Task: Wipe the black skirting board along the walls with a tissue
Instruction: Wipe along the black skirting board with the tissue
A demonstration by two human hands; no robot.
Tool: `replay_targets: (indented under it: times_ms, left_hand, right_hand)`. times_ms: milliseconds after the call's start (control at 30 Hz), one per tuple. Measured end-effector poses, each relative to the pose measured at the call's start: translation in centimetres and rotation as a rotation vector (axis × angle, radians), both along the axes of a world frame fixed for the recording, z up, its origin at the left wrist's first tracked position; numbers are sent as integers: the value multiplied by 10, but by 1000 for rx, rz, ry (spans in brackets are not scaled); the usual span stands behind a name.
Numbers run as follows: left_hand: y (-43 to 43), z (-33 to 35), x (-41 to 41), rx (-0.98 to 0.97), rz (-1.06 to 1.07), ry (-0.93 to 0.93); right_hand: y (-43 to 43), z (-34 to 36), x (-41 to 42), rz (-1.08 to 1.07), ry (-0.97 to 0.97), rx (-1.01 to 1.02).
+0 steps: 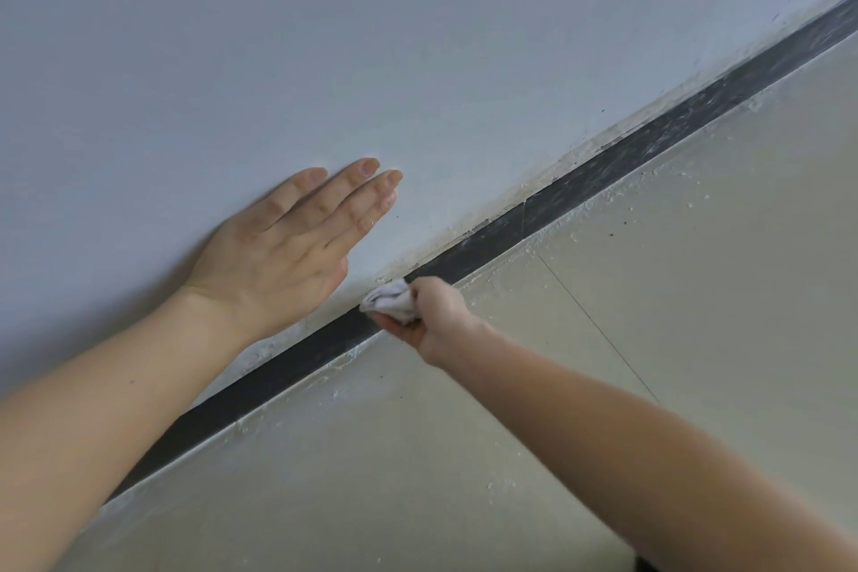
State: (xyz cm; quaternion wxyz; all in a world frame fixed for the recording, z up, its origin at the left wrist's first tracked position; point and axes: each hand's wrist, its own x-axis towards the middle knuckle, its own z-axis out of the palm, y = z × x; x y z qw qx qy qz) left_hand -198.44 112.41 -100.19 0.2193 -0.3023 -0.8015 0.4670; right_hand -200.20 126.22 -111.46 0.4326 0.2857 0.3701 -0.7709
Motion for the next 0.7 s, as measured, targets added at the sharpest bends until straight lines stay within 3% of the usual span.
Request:
replay_targets:
  times_ms: [200,333,400,567,700]
  left_hand:
    - [-2,-1,-1,13,-14,-1]
    - [1,-1,0,60,2,5]
    - [8,-3,2,98,25,-16]
    - [31,2,-11,65,-31,-62]
    - [45,10,-28,42,-31,-43]
  right_hand:
    - [69,11,-57,-107,165,155]
    - [107,4,-71,-557,33,147]
    - [105,-1,-65,-611,-54,168]
    - [46,10,-4,126,-45,220]
    - [-7,-6,45,320,-107,94]
